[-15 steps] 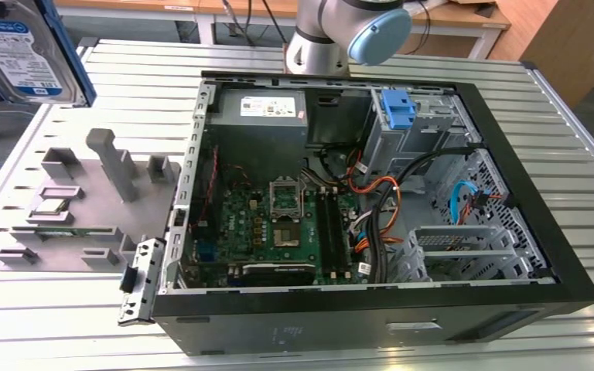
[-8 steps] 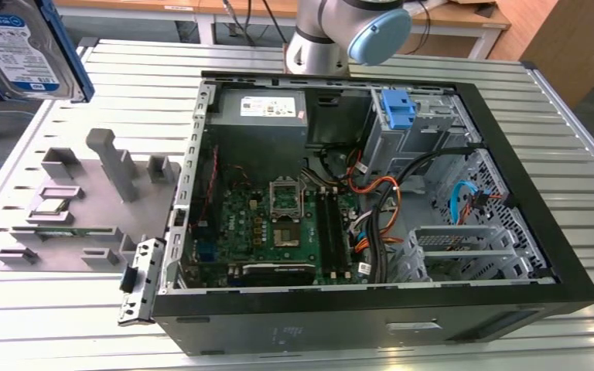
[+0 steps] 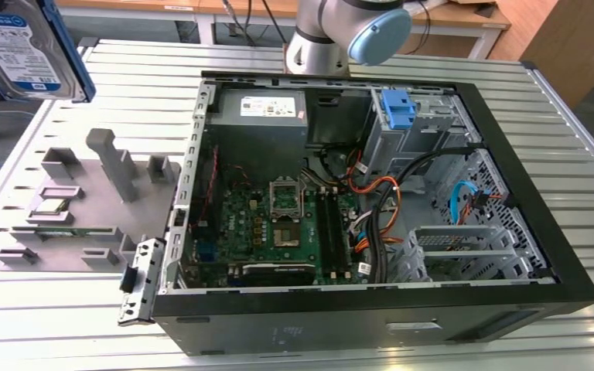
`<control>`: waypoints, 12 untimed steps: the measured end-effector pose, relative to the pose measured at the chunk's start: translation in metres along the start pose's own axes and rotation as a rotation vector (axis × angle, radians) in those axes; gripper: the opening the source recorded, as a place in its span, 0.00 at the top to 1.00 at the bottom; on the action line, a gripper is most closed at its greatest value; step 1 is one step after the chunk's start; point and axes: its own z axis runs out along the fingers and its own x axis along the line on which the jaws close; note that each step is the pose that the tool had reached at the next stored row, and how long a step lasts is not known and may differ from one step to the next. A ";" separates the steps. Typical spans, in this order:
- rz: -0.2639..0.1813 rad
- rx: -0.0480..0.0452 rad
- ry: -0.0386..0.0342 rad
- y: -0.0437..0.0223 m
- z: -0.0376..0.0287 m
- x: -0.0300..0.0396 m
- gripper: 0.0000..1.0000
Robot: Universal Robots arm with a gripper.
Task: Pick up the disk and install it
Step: 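Pick up the disk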
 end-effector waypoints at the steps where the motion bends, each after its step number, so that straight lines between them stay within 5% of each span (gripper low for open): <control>1: 0.000 0.0000 0.0000 -0.0009 0.0000 -0.0001 0.65; 12: 0.000 0.0000 0.0000 -0.0150 -0.0002 -0.0006 0.65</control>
